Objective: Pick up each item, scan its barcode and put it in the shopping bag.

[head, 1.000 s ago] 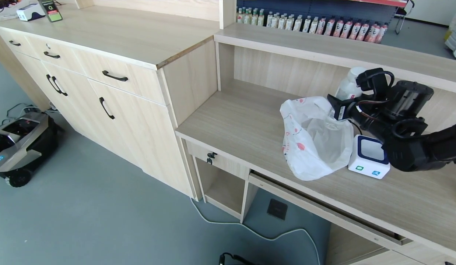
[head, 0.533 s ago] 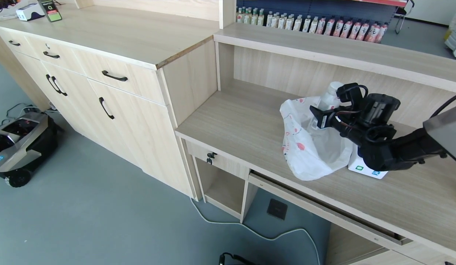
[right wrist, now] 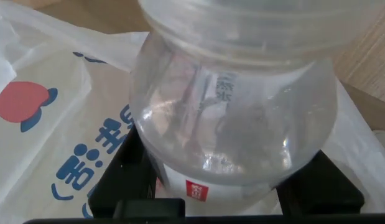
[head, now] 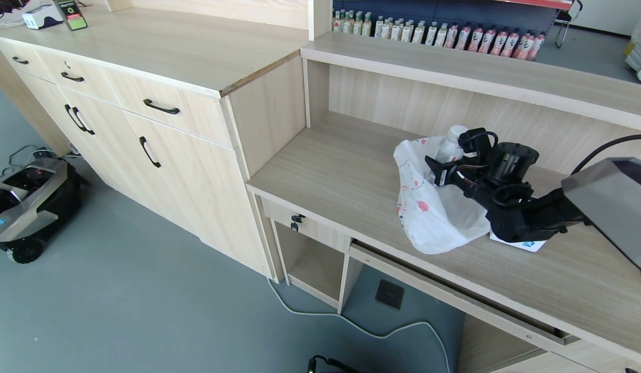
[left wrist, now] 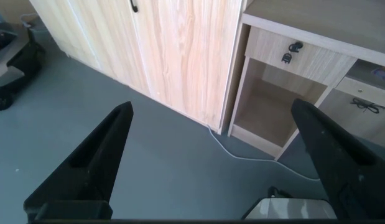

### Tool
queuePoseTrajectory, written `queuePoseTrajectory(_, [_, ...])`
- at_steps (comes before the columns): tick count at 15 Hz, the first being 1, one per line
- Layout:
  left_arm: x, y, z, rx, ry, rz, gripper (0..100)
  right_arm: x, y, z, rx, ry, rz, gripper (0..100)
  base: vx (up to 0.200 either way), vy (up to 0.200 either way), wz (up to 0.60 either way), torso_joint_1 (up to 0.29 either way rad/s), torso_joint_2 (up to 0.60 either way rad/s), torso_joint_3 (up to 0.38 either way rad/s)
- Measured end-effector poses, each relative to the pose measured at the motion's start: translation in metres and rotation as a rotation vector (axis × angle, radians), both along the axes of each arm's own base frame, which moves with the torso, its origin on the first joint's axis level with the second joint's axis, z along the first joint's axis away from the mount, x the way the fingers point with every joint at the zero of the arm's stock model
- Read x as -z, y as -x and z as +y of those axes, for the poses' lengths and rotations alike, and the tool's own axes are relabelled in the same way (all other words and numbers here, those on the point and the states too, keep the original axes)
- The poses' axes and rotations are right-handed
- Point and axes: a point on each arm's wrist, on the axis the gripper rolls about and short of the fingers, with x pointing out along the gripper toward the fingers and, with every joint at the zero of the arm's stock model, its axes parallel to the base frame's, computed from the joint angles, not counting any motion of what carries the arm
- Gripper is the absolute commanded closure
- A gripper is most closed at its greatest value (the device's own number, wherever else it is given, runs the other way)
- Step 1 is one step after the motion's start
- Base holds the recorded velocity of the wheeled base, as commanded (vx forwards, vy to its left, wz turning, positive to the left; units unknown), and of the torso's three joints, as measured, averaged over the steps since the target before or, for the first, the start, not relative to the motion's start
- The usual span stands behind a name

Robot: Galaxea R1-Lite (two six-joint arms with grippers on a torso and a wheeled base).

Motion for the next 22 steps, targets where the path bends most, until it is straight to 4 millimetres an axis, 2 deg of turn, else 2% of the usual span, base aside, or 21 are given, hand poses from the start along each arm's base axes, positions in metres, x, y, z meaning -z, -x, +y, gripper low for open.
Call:
queuePoseTrajectory(6, [0.0, 0.0, 0.0, 0.0, 0.0, 0.0, 0, 0.009, -0.005, -0.001, 0.002, 0.002, 0.017, 100, 0.0, 0.0, 0.0, 0.0, 0.0, 0.0])
queuePoseTrajectory(7, [0.0, 0.0, 0.0, 0.0, 0.0, 0.0, 0, 0.01, -0.003, -0.001, 0.002, 0.001, 0.024, 0, 0.0, 0.0, 0.0, 0.0, 0.0, 0.0])
queuePoseTrajectory(9, [0.0, 0.0, 0.0, 0.0, 0.0, 0.0, 0, 0.009, 0.0, -0.001, 0.003, -0.005, 0.043, 0, 0.0, 0.0, 0.0, 0.0, 0.0, 0.0])
queuePoseTrajectory(10, [0.0, 0.0, 0.0, 0.0, 0.0, 0.0, 0, 0.002, 0.004, -0.001, 0.002, -0.006, 0.042, 0, 0.0, 0.0, 0.0, 0.0, 0.0, 0.0])
queuePoseTrajectory(13, [0.0, 0.0, 0.0, 0.0, 0.0, 0.0, 0, -0.035, 0.034, -0.007, 0.009, -0.007, 0.037, 0, 0.0, 0.0, 0.0, 0.0, 0.0, 0.0])
queuePoseTrajectory(15, [0.0, 0.0, 0.0, 0.001, 0.0, 0.0, 0, -0.064, 0.07, -0.017, 0.027, -0.001, 0.04, 0, 0.0, 0.0, 0.0, 0.0, 0.0, 0.0])
queuePoseTrajectory(18, [0.0, 0.0, 0.0, 0.0, 0.0, 0.0, 0, -0.098, 0.137, -0.043, 0.093, 0.005, 0.066, 0, 0.0, 0.0, 0.0, 0.0, 0.0, 0.0])
queuePoseTrajectory(20, [0.0, 0.0, 0.0, 0.0, 0.0, 0.0, 0, -0.102, 0.181, -0.07, 0.198, 0.026, 0.188, 0, 0.0, 0.0, 0.0, 0.0, 0.0, 0.0])
queuePoseTrajectory(22, [0.0, 0.0, 0.0, 0.0, 0.0, 0.0, 0, -0.096, 0.217, -0.1, 0.417, 0.097, 0.349, 0, 0.0, 0.0, -0.6, -0.107, 0.17, 0.083])
